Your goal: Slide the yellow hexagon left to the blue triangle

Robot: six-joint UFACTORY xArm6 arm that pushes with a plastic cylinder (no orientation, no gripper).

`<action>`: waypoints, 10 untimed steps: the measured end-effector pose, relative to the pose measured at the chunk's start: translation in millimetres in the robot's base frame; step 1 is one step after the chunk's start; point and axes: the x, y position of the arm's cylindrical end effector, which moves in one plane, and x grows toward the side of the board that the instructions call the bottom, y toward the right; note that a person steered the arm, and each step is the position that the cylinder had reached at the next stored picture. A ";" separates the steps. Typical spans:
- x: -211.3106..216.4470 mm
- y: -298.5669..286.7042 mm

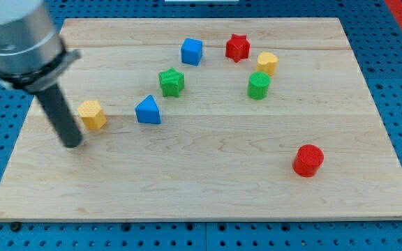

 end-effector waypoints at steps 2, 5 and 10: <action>-26.8 -9.9; -21.9 54.2; 113.0 303.2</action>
